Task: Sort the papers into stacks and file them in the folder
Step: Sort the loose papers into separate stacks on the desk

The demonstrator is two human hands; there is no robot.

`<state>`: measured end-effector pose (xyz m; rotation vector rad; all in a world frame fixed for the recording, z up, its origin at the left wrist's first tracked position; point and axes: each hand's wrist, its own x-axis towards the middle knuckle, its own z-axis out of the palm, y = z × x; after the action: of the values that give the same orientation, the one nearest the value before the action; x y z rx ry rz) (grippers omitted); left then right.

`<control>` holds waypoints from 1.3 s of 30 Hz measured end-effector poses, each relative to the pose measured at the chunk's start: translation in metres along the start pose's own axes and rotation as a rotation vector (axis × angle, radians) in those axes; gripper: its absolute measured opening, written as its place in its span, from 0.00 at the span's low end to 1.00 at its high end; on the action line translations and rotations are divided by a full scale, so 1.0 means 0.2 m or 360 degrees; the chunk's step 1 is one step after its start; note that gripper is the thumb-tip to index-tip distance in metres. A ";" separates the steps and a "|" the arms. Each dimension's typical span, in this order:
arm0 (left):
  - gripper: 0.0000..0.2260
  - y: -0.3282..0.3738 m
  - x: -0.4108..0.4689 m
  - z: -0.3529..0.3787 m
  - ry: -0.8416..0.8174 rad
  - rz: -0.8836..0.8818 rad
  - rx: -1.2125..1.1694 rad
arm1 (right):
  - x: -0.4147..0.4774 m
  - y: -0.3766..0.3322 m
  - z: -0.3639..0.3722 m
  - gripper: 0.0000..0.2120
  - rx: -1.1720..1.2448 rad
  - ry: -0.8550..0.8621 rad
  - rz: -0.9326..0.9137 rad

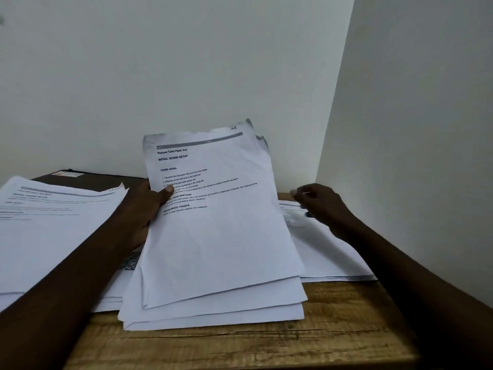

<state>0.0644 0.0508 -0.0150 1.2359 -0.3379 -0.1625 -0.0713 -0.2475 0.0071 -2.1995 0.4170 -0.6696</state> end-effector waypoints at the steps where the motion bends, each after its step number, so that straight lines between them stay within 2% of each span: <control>1: 0.16 0.00 0.00 0.00 -0.0002 -0.0004 -0.0012 | -0.03 -0.07 0.03 0.19 0.0356 -0.0218 0.0041; 3: 0.17 0.01 0.00 0.00 0.0011 0.0005 -0.0002 | -0.07 -0.18 0.07 0.20 0.0640 -0.0553 0.0048; 5: 0.17 0.01 -0.01 -0.01 0.0022 0.0025 -0.0002 | -0.11 -0.23 0.12 0.17 0.0750 -0.0652 0.0062; 7: 0.17 0.01 -0.02 -0.01 0.0012 0.0033 -0.0029 | -0.12 -0.24 0.16 0.12 0.0783 -0.0515 0.0090; 10: 0.17 0.01 -0.02 0.00 -0.0049 0.0020 -0.0088 | -0.12 -0.21 0.19 0.13 0.0783 -0.0290 0.0168; 15: 0.17 0.01 -0.01 -0.01 -0.0050 0.0046 -0.0127 | -0.16 -0.19 0.13 0.23 0.0906 -0.0180 0.0164; 18: 0.17 0.01 -0.01 -0.01 -0.0028 0.0045 -0.0104 | -0.17 -0.18 0.11 0.40 0.0760 -0.0047 0.0076; 19: 0.17 0.00 -0.01 -0.01 -0.0026 0.0046 -0.0090 | -0.16 -0.17 0.10 0.41 0.0737 -0.0034 0.0043; 21: 0.17 0.00 0.00 -0.01 -0.0020 0.0044 -0.0064 | -0.16 -0.15 0.10 0.38 0.0732 -0.0019 0.0006; 25: 0.16 -0.01 0.01 -0.01 0.0003 0.0031 -0.0034 | -0.16 -0.13 0.10 0.22 0.0752 0.0043 -0.0030; 29: 0.16 -0.01 0.01 -0.01 0.0002 0.0010 -0.0053 | -0.14 -0.13 0.09 0.15 0.0774 0.0110 -0.0007; 32: 0.16 -0.01 0.01 -0.02 -0.0001 -0.0002 -0.0060 | -0.14 -0.11 0.09 0.07 0.0742 0.0161 -0.0058; 34: 0.16 -0.01 0.01 -0.02 -0.0024 -0.0005 -0.0055 | -0.15 -0.12 0.10 0.16 0.0687 0.0229 -0.0133; 35: 0.16 -0.01 0.01 -0.02 -0.0026 -0.0008 -0.0055 | -0.15 -0.13 0.10 0.17 0.0654 0.0272 -0.0175; 37: 0.16 -0.01 0.01 -0.01 -0.0026 -0.0016 -0.0068 | -0.15 -0.14 0.10 0.12 0.0611 0.0292 -0.0235; 39: 0.16 -0.01 0.01 -0.01 -0.0032 -0.0028 -0.0097 | -0.18 -0.18 0.11 0.06 0.0701 0.0162 -0.0169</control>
<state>0.0664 0.0519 -0.0166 1.1777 -0.3369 -0.1992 -0.0845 -0.1952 0.0110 -1.7830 0.1812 -0.8450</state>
